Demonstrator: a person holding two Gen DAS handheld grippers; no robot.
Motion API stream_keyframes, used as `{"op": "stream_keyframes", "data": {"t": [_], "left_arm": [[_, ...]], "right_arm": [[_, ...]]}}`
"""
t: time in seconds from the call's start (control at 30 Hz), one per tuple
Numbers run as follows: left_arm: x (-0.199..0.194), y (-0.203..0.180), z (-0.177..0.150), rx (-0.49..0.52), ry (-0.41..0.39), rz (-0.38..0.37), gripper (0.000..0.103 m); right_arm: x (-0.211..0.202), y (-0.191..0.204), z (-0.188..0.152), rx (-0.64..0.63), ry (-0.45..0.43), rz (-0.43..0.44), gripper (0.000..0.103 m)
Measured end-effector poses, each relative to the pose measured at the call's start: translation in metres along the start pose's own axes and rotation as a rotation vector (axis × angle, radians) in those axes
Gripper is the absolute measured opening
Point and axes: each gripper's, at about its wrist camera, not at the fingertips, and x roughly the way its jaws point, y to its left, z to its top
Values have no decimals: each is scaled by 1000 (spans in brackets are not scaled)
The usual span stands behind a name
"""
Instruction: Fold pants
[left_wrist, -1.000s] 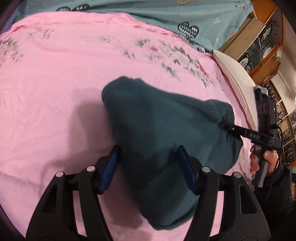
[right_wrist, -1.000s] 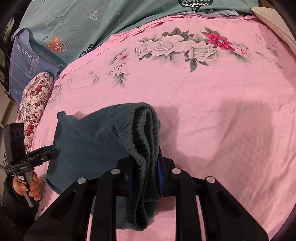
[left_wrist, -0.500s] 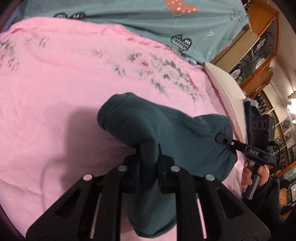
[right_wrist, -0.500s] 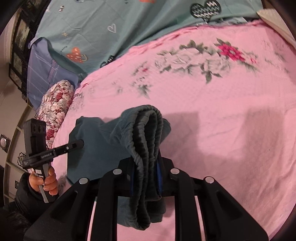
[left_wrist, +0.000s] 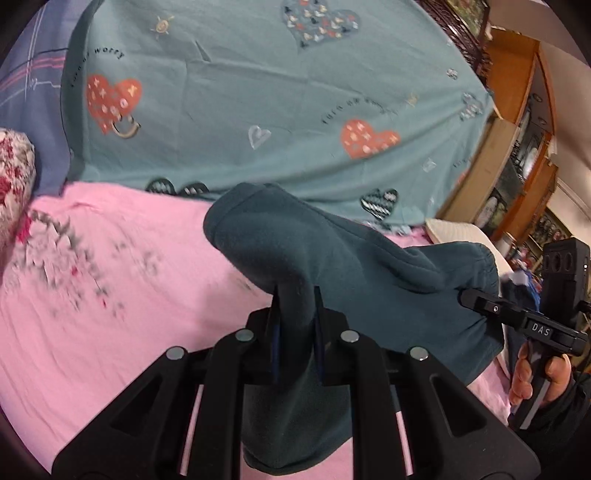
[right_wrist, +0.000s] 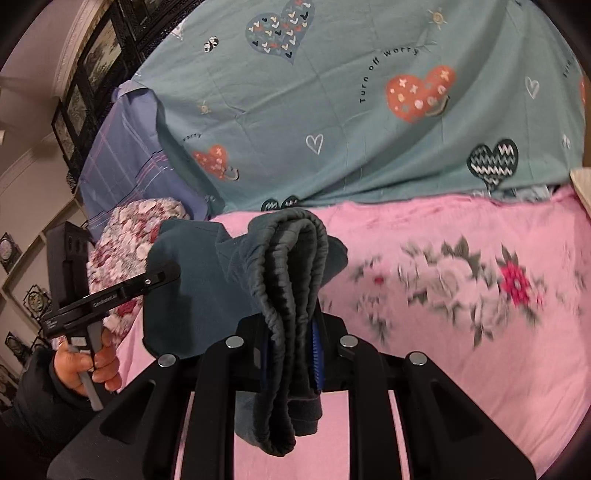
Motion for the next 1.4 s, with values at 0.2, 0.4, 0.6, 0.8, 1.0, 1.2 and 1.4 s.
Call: {"op": "stream_keyframes", "data": {"t": [0.2, 0.4, 0.6, 0.8, 1.0, 1.2, 1.4], "left_arm": [[110, 59, 22, -113, 60, 65, 14], [209, 144, -18, -382, 156, 206, 31], [142, 161, -5, -382, 26, 243, 84], [9, 98, -19, -170, -100, 245, 90], [-131, -7, -91, 78, -158, 217, 101], [-213, -49, -169, 104, -152, 208, 101], [-223, -50, -227, 110, -133, 282, 101]], "right_arm": [[112, -31, 45, 30, 21, -26, 18], [224, -95, 17, -10, 156, -381, 38], [155, -115, 3, 88, -7, -409, 44], [42, -25, -33, -2, -79, -303, 55], [-100, 95, -106, -134, -259, -240, 102], [-172, 156, -166, -175, -329, -271, 102], [-164, 174, -232, -173, -244, -251, 102]]}}
